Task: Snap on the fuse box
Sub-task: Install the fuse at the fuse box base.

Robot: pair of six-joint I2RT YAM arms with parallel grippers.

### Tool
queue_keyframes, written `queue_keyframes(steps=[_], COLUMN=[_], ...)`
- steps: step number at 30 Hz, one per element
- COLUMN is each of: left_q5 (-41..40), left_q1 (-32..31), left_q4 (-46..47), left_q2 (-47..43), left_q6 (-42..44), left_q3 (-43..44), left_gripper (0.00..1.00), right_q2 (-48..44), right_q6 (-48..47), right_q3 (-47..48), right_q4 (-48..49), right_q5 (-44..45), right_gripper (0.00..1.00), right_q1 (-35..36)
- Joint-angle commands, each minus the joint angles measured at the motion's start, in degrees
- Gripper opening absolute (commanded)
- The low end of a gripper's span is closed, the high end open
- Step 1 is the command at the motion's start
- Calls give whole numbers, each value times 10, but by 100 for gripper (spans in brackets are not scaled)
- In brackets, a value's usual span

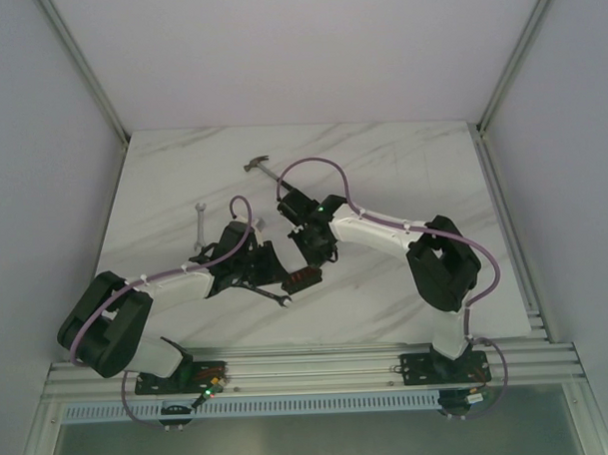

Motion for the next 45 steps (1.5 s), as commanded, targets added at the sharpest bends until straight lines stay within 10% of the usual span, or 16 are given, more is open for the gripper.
queue_keyframes(steps=[1,34,45], left_q5=[-20,-28,-31], left_q1=[3,3,3], left_q4=[-24,-22,-21], left_q2=[14,14,6], left_q6=[11,5,3], left_q3=[-3,-12,-13], left_gripper=[41,40,41], right_q2=[17,258,32], right_q6=[4,-18,-32], right_q3=[-12,-61,-41], right_q4=[-18,50,59], right_q5=[-3,-16,-17], right_gripper=[9,0,4], right_q1=[-2,21,20])
